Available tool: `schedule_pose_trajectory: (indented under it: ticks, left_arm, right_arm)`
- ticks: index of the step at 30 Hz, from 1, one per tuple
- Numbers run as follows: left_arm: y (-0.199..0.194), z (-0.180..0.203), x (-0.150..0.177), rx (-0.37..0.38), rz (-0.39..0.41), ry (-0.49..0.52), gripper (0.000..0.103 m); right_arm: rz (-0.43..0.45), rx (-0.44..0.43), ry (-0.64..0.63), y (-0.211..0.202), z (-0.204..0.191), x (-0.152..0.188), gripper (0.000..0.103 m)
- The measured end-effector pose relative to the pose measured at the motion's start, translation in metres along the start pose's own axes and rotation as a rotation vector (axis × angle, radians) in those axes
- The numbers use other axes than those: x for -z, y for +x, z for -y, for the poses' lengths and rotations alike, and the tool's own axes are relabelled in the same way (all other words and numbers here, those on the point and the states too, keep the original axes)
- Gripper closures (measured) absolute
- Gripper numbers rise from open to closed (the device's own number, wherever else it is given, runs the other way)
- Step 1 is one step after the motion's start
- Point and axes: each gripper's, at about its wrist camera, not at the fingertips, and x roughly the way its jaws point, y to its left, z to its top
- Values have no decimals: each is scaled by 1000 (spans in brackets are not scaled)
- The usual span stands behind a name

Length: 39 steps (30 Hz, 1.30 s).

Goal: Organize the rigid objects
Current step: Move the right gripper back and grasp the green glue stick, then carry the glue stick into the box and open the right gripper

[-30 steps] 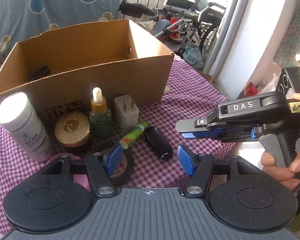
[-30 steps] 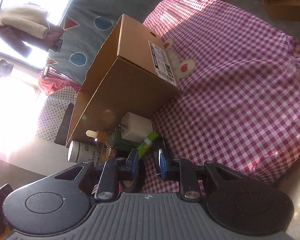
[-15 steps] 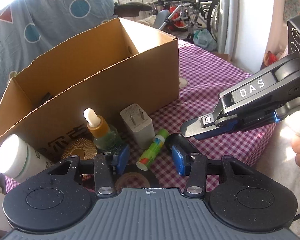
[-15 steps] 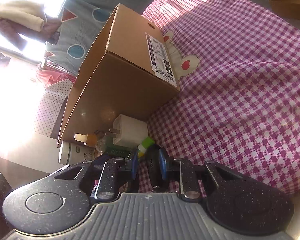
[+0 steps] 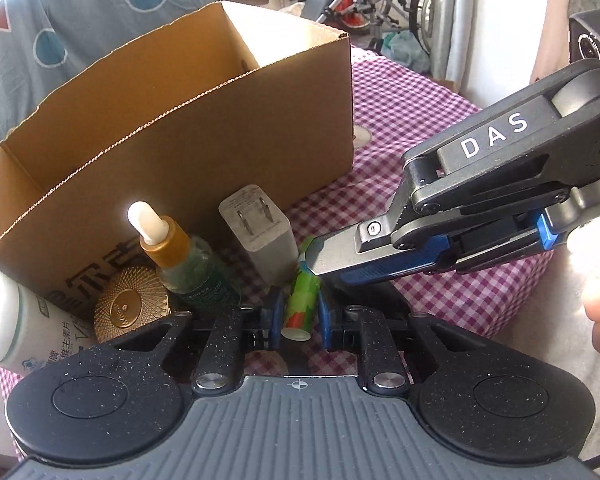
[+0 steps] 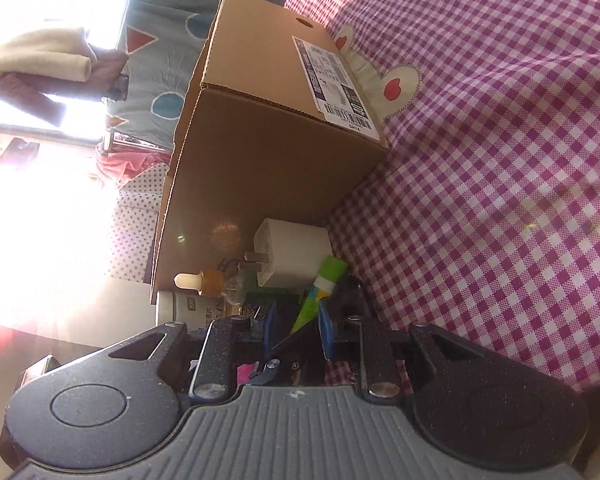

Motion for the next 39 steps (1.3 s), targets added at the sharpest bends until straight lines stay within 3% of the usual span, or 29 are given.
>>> schedule_pose_trajectory:
  ticks: [4, 9, 13, 21, 27, 32, 39]
  left_arm:
    - [-5, -8, 3, 54, -7, -74, 88]
    - [-10, -32, 6, 203, -30, -230, 89]
    - [-12, -45, 10, 281, -30, -319, 89]
    - [-34, -48, 10, 368, 50, -355, 89]
    - [-62, -47, 8, 361, 132, -353, 89]
    - [-95, -60, 3, 330, 236, -362, 89]
    - [-117, -109, -16, 257, 329, -453, 88]
  right_arm:
    - [7, 8, 17, 0, 5, -2, 78]
    - [6, 17, 50, -3, 10, 0, 78]
    - [16, 17, 72, -8, 14, 2, 78]
    - [13, -28, 125, -16, 18, 11, 78]
    - [58, -68, 44, -31, -13, 23, 80]
    - [84, -92, -107, -40, -66, 22, 81]
    - [17, -119, -315, -9, -155, -11, 83]
